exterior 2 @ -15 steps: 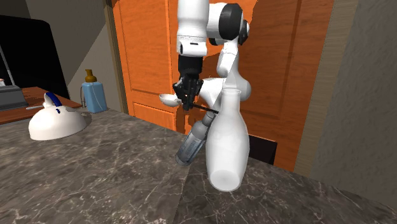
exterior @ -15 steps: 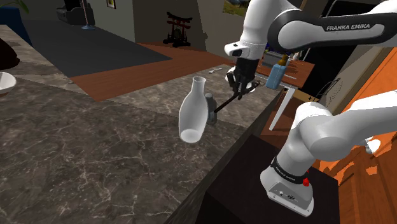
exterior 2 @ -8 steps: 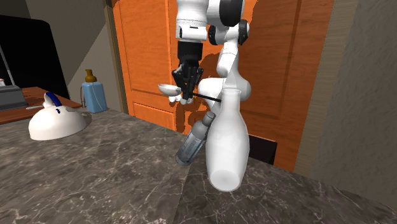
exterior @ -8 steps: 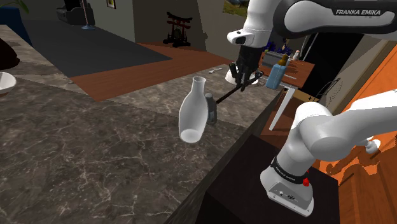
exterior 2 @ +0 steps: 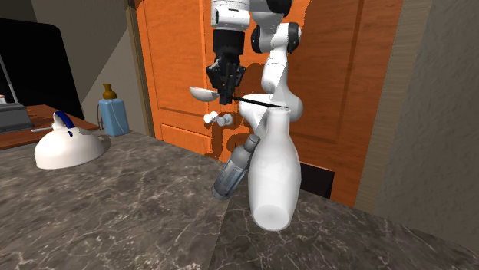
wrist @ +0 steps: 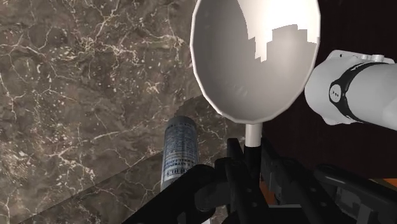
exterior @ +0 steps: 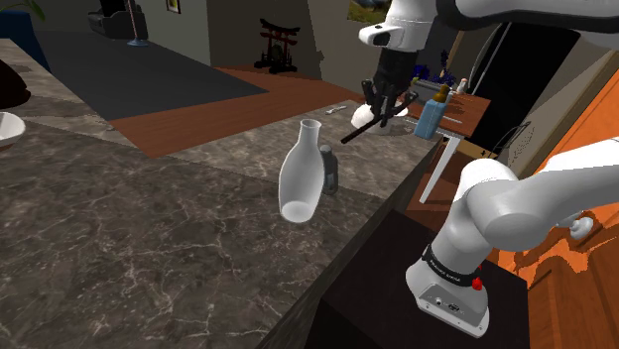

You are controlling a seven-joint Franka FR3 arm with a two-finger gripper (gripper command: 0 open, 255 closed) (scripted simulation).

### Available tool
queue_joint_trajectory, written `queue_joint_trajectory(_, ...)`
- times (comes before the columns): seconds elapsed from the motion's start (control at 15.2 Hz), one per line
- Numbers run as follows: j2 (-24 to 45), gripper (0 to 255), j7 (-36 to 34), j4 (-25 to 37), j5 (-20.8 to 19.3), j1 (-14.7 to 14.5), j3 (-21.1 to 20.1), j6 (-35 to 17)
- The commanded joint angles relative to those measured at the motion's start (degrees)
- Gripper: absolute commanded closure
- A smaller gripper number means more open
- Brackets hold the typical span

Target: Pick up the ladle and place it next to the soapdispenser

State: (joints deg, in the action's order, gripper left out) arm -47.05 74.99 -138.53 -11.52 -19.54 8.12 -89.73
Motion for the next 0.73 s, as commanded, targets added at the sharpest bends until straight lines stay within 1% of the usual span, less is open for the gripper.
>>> queue_joint_trajectory(0.0, 0.2, 255, 0.2, 1.6, 0.1, 0.0, -0.1, 1.4)
queue_joint_trajectory(0.66, 2.7, 255, 1.0, 10.9, 0.7, -0.2, -0.8, 8.1)
